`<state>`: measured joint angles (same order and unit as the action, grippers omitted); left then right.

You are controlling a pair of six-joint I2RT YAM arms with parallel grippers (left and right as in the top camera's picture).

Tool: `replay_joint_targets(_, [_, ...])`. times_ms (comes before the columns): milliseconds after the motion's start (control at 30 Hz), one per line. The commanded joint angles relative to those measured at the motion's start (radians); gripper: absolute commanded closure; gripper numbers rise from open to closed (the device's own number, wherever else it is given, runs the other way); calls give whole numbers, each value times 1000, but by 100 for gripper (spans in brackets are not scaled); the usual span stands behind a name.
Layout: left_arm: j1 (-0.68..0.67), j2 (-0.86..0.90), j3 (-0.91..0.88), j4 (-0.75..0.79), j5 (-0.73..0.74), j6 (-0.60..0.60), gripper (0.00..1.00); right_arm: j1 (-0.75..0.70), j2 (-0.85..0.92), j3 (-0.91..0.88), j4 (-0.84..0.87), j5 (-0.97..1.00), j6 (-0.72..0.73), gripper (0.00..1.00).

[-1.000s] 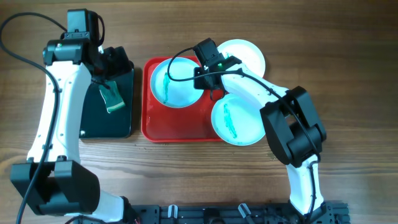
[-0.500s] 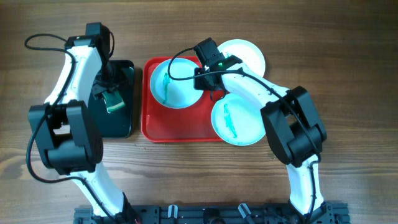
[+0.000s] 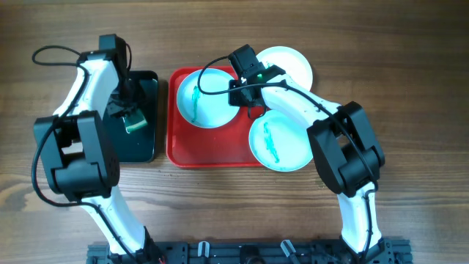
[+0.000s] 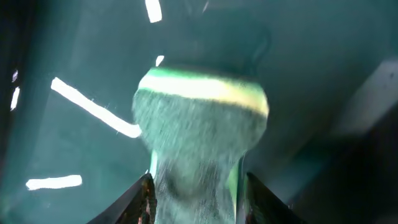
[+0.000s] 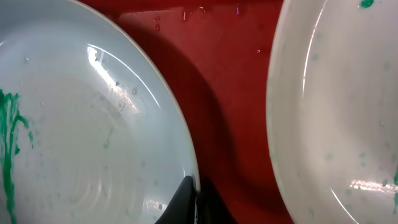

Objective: Clean dirty plates on tray and stack at the side
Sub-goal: 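Grasp the green sponge with the left gripper and lift it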

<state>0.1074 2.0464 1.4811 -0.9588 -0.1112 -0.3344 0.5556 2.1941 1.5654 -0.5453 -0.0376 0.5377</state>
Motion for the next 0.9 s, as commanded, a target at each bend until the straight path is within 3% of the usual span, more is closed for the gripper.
replay_joint_targets(0, [4,18,-46,37,-7,16,62,8,31,-13,-17,-23,-15,96])
replay_joint_targets(100, [4,18,-51,56,-7,16,77,8,31,-13,-17,-23,-15,96])
replay_joint_targets(167, [4,18,-51,70,-7,15,96,8,31,-13,-16,-23,-14,96])
replay_joint_targets(400, [4,-26,7,2,0,21,96,8,31,-13,-26,-50,-16,96])
replay_joint_targets(600, [-9,-179,40,-25,294,252,96,3,31,-13,-50,-131,-43,96])
replay_joint_targets(667, [-35,-197,40,-19,354,302,96,-1,31,-13,-63,-177,-76,96])
replay_joint_targets(867, [-199,-144,20,106,353,313,96,-19,31,-13,-84,-206,-90,96])
